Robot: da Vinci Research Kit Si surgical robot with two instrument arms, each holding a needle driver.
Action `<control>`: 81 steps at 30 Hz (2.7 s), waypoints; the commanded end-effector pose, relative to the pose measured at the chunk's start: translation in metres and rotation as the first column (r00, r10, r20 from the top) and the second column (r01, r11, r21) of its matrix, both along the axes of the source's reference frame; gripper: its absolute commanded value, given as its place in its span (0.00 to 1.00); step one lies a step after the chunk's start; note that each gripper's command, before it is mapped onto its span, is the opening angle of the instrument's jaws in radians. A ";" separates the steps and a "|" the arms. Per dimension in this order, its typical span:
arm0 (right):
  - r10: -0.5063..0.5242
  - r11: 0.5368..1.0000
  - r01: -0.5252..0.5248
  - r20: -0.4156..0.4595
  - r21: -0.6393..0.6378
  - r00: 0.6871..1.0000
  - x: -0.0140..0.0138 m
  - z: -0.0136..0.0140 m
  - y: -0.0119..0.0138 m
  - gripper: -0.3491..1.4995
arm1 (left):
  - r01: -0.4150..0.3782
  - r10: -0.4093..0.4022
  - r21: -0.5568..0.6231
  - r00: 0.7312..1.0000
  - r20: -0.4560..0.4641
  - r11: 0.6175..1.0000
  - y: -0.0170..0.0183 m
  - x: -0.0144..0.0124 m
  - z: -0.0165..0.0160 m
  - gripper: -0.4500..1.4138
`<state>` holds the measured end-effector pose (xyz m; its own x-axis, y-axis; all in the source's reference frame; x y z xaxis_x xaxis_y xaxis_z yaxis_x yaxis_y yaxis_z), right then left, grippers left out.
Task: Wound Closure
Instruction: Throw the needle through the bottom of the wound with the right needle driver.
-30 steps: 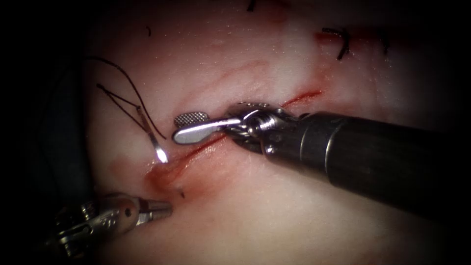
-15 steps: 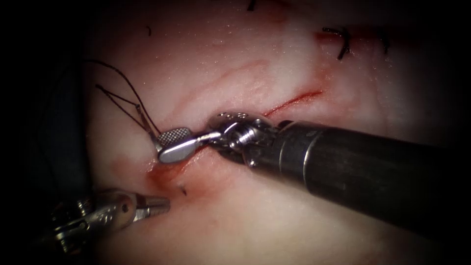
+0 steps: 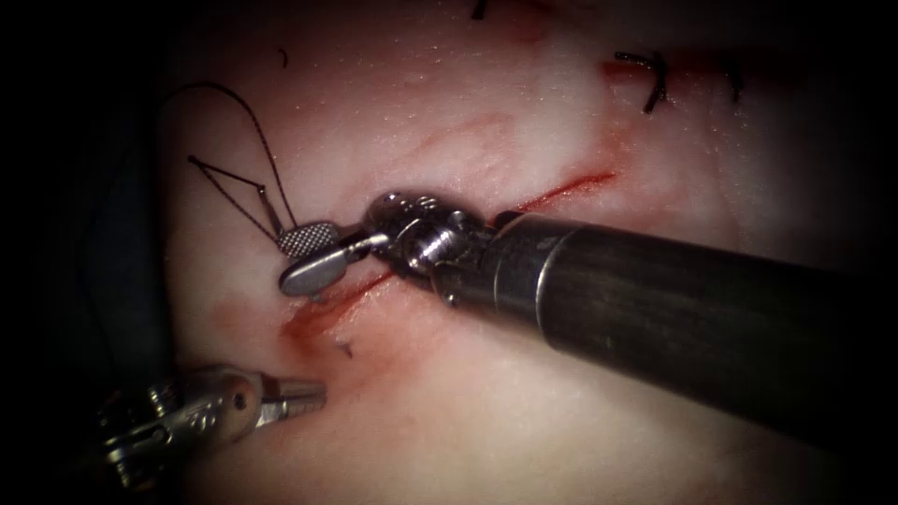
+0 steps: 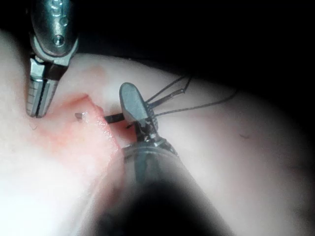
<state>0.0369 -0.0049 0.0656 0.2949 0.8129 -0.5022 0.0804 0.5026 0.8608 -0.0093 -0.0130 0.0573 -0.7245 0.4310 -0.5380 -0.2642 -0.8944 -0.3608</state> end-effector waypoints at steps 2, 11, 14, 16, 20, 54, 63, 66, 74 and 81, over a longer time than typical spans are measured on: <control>-0.002 1.000 0.002 0.011 -0.017 1.000 0.0006 0.0007 0.0009 0.44 | 0.000 0.000 -0.002 1.000 0.001 1.000 0.0002 -0.0006 0.0005 0.19; 0.002 1.000 -0.002 0.013 -0.017 1.000 0.0007 0.0009 0.0012 0.42 | 0.000 0.000 -0.001 1.000 0.001 1.000 0.0001 -0.0006 0.0004 0.18; -0.001 1.000 0.001 0.010 -0.013 1.000 0.0005 0.0008 0.0016 0.42 | 0.000 0.000 -0.001 1.000 0.001 1.000 0.0002 -0.0005 0.0003 0.18; 0.003 1.000 -0.003 0.010 -0.012 1.000 0.0002 0.0007 0.0020 0.42 | -0.001 0.001 0.000 1.000 0.001 1.000 0.0002 -0.0005 0.0003 0.18; 0.014 1.000 -0.014 0.013 -0.009 1.000 -0.0001 0.0006 0.0028 0.42 | 0.000 0.000 0.000 1.000 0.001 1.000 0.0001 -0.0005 0.0003 0.18; -0.069 0.997 0.071 -0.167 0.008 0.984 0.0030 0.0007 0.0021 0.41 | -0.001 0.001 0.001 1.000 0.002 1.000 0.0000 -0.0005 0.0001 0.17; -0.073 0.997 0.069 -0.176 -0.026 0.982 0.0023 0.0006 0.0025 0.00 | 0.000 0.000 0.001 1.000 0.002 1.000 0.0000 -0.0005 0.0001 0.17; -0.058 0.998 0.053 -0.172 -0.031 0.983 0.0020 0.0007 0.0028 0.00 | 0.004 -0.004 0.005 1.000 0.001 1.000 0.0000 -0.0005 0.0001 0.17; -0.060 0.998 0.060 -0.146 -0.006 0.987 0.0014 0.0005 0.0029 0.00 | 0.000 0.000 0.004 1.000 0.002 1.000 0.0001 -0.0006 -0.0002 0.17; -0.093 0.894 0.068 0.036 0.443 0.995 0.0006 -0.0016 0.0024 0.00 | -0.003 0.003 -0.007 1.000 -0.004 1.000 0.0004 -0.0013 -0.0008 0.17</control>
